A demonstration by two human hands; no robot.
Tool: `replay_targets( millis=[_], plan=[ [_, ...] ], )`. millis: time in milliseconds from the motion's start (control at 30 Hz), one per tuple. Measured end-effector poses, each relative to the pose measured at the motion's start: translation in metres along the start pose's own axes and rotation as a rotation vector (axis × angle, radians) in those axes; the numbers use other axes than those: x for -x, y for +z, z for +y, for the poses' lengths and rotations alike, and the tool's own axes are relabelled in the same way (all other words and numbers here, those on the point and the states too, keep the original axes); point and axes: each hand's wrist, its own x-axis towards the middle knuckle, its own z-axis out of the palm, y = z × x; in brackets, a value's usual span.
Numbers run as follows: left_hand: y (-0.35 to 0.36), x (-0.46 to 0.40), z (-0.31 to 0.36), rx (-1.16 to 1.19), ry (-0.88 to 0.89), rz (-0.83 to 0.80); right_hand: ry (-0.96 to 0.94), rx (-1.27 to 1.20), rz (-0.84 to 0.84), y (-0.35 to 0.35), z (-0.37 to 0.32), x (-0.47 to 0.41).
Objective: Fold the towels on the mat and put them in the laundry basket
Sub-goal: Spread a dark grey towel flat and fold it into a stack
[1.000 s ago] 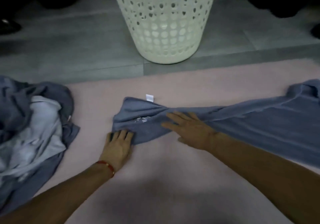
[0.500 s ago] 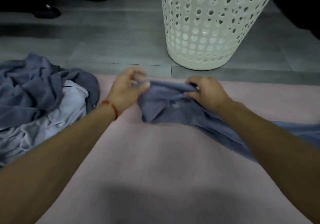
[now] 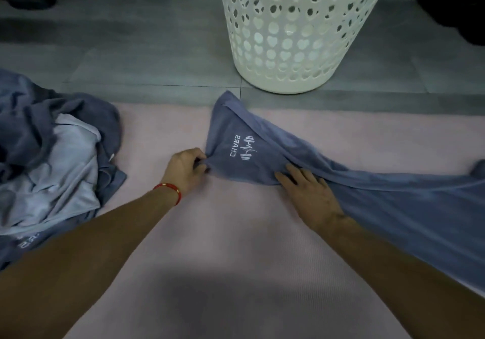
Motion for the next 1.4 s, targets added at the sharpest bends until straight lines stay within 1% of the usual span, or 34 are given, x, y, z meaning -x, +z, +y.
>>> replay_targets(
  millis=[100,167,267,333,400,467,533,567,600,667,733,767,800,867,967,1033,1067,1100,1167,1200,1233,1267,1300,1367,1400],
  plan=[
    [-0.019,0.019,0.011,0.195,-0.009,0.068,-0.047,-0.091,0.067,-0.013,0.004,-0.001],
    [-0.033,0.038,0.014,0.343,0.009,0.062,-0.038,-0.106,0.11,-0.021,0.003,0.0],
    [-0.052,0.073,0.018,0.631,-0.054,0.086,-0.09,-0.136,0.148,-0.034,-0.006,0.015],
    [-0.063,0.099,0.018,0.829,-0.17,0.11,-0.221,-0.146,0.105,-0.043,-0.012,0.033],
    [-0.073,0.123,0.009,0.994,-0.343,0.119,-0.365,-0.117,0.056,-0.042,-0.015,0.054],
    [-0.076,0.145,-0.01,1.144,-0.538,0.112,-0.414,-0.084,0.014,-0.034,-0.017,0.069],
    [-0.069,0.165,-0.026,1.176,-0.687,0.084,-0.414,-0.04,0.041,-0.024,-0.017,0.077],
    [-0.062,0.174,-0.031,1.12,-0.727,0.067,-0.399,-0.01,0.067,-0.021,-0.018,0.079],
    [-0.054,0.182,-0.035,1.009,-0.732,0.058,-0.38,0.027,0.093,-0.017,-0.019,0.081],
    [-0.038,0.192,-0.043,0.671,-0.64,0.059,-0.386,0.072,0.123,-0.007,-0.025,0.087],
    [-0.032,0.199,-0.048,0.351,-0.54,0.039,-0.477,0.099,0.104,0.004,-0.038,0.099],
    [-0.032,0.203,-0.049,0.242,-0.501,0.048,-0.521,0.106,0.071,0.009,-0.045,0.105],
    [-0.033,0.206,-0.049,0.183,-0.469,0.076,-0.545,0.117,0.025,0.014,-0.05,0.11],
    [-0.036,0.212,-0.045,0.163,-0.41,0.161,-0.53,0.144,-0.039,0.02,-0.054,0.114],
    [-0.041,0.215,-0.033,0.263,-0.389,0.229,-0.512,0.123,-0.016,0.013,-0.052,0.108],
    [-0.041,0.216,-0.035,0.276,-0.402,0.219,-0.53,0.122,0.028,0.006,-0.053,0.106],
    [-0.041,0.216,-0.04,0.222,-0.399,0.176,-0.528,0.089,0.023,0.003,-0.055,0.108],
    [-0.041,0.216,-0.046,0.137,-0.398,0.107,-0.512,0.018,-0.023,-0.001,-0.059,0.111],
    [-0.042,0.213,-0.056,-0.056,-0.384,-0.028,-0.437,-0.134,-0.225,-0.01,-0.067,0.117],
    [-0.042,0.21,-0.059,-0.128,-0.355,-0.052,-0.419,-0.157,-0.323,-0.011,-0.068,0.119],
    [-0.043,0.204,-0.061,-0.182,-0.314,-0.045,-0.423,-0.156,-0.374,-0.012,-0.066,0.12],
    [-0.042,0.196,-0.061,-0.206,-0.264,-0.021,-0.418,-0.158,-0.388,-0.012,-0.065,0.119],
    [-0.042,0.185,-0.061,-0.211,-0.204,0.002,-0.407,-0.18,-0.357,-0.013,-0.064,0.116],
    [-0.037,0.152,-0.059,-0.22,-0.044,0.024,-0.377,-0.23,-0.165,-0.008,-0.055,0.102],
    [-0.034,0.131,-0.058,-0.244,0.032,0.024,-0.332,-0.226,-0.069,-0.004,-0.049,0.091]
  ],
)
